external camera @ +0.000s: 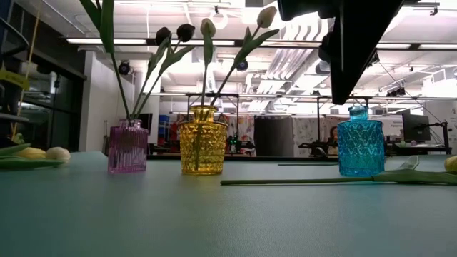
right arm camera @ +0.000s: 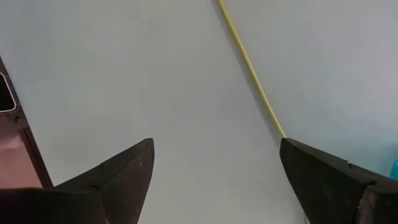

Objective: Sort flowers into vase by color
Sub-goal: Put the white tulip into the yellow vase

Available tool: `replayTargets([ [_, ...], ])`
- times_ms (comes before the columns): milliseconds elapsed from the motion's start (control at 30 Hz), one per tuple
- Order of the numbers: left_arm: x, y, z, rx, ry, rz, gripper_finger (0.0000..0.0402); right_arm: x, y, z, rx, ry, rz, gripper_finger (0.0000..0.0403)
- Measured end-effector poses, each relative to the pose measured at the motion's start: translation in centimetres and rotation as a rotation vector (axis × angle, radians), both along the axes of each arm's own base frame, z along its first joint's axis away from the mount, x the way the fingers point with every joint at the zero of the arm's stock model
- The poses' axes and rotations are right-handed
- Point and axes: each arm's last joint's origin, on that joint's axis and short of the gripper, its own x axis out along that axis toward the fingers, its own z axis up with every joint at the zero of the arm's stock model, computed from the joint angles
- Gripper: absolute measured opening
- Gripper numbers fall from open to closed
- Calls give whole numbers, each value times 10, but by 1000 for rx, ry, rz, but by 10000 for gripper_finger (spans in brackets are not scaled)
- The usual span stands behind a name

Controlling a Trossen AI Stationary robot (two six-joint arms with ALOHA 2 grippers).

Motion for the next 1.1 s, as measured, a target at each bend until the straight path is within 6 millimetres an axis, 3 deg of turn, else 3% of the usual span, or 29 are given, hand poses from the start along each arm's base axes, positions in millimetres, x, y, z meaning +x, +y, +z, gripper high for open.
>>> replayTargets([
  [200,0,0,6,-19,-20,-19,3,0,0,0,2,0,-7,334],
  [500,-4,5,41,-52,-108,-101,1,1,0,0,3,-7,3,334],
  [967,3,4,39,11,-194,-101,1,2,0,1,-16,-32,-6,334],
  [1100,4,5,52,52,-236,-88,0,2,0,1,-17,-33,-6,334],
])
